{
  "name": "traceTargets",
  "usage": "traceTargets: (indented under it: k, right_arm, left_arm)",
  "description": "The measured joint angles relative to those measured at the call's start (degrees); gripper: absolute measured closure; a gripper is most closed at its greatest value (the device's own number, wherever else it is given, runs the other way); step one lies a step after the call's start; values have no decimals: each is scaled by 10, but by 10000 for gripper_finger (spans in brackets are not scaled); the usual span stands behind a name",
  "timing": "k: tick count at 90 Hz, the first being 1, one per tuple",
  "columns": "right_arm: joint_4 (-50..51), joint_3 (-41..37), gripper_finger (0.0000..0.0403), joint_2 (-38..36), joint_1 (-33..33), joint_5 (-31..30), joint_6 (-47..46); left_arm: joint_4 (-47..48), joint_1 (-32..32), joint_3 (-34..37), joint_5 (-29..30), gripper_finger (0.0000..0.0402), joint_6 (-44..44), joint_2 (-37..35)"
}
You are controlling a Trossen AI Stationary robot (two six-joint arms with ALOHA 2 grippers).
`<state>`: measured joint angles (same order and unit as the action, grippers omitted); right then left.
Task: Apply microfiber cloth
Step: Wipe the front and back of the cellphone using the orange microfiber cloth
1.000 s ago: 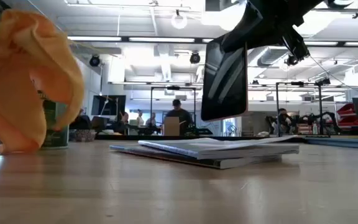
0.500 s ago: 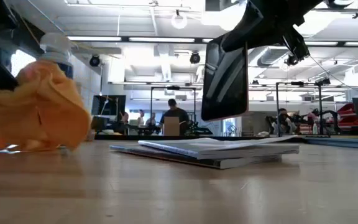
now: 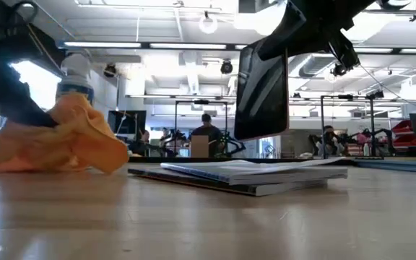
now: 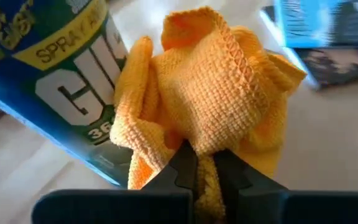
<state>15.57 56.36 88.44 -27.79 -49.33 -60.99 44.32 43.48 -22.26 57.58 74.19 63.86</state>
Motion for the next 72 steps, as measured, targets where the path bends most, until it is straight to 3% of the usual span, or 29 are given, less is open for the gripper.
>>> traceTargets:
  k: [30, 39, 57, 72]
  right_arm:
    - [-1, 0, 402, 0, 0, -5, 6]
    - [-3, 0, 402, 0, 0, -6, 6]
    - [-10, 0, 402, 0, 0, -22, 6]
    - [-62, 0, 402, 11, 0, -35, 34]
  left_arm:
    - [30, -87, 0, 31, 401, -63, -1]
    - [-47, -81, 0, 19, 401, -133, -1]
    - [-248, -48, -10, -67, 401, -303, -1]
    - [-399, -15, -42, -56, 401, -445, -1]
